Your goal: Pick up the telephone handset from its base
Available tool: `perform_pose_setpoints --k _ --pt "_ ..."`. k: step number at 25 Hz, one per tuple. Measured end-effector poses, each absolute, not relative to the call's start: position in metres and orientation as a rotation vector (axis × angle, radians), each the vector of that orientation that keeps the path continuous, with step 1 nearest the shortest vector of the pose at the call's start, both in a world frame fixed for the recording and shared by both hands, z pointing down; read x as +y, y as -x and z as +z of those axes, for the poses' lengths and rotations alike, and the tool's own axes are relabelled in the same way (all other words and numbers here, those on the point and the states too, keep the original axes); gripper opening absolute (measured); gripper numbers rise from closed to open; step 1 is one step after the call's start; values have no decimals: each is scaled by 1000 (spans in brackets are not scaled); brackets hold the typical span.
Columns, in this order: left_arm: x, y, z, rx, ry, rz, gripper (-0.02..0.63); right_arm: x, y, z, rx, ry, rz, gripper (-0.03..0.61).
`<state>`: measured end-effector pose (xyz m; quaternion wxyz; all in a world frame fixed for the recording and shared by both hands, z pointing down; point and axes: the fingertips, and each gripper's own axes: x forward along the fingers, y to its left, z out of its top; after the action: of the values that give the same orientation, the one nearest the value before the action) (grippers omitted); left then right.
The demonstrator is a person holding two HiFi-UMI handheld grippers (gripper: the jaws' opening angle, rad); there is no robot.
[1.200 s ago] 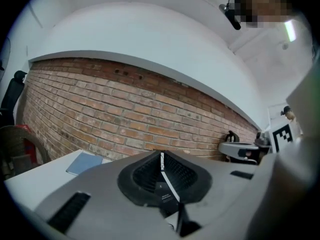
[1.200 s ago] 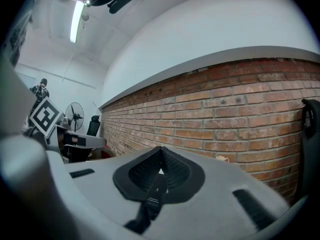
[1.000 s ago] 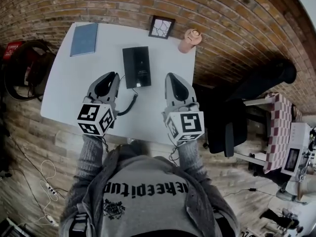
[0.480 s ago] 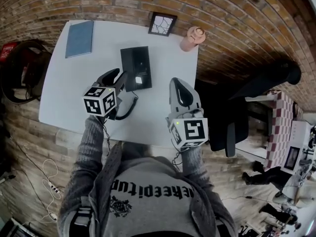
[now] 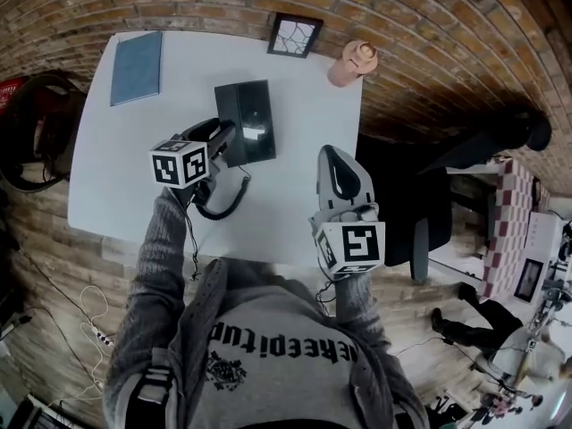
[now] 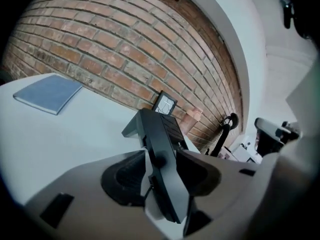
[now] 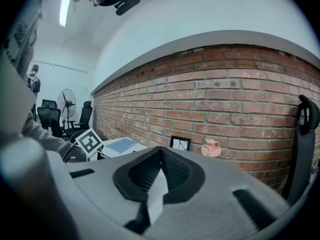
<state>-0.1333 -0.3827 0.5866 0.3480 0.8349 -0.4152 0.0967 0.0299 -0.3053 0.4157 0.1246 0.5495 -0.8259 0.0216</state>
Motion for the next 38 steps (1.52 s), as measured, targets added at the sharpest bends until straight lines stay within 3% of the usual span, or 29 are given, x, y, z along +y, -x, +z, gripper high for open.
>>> perform_pose_setpoints --k 13,19,29,38 --pt "-389 121 595 -952 -2151 217 167 -305 -38 423 -2355 -1624 81 3" --pt "-382 120 601 -864 -1984 168 112 -305 -39 421 -2349 -1632 63 3" --pt "-382 117 602 -800 -2031 131 130 -302 -31 417 -2357 -1605 48 3" --pt "-382 123 599 -870 -1955 91 97 -299 -24 406 -2360 -1602 -2 3"
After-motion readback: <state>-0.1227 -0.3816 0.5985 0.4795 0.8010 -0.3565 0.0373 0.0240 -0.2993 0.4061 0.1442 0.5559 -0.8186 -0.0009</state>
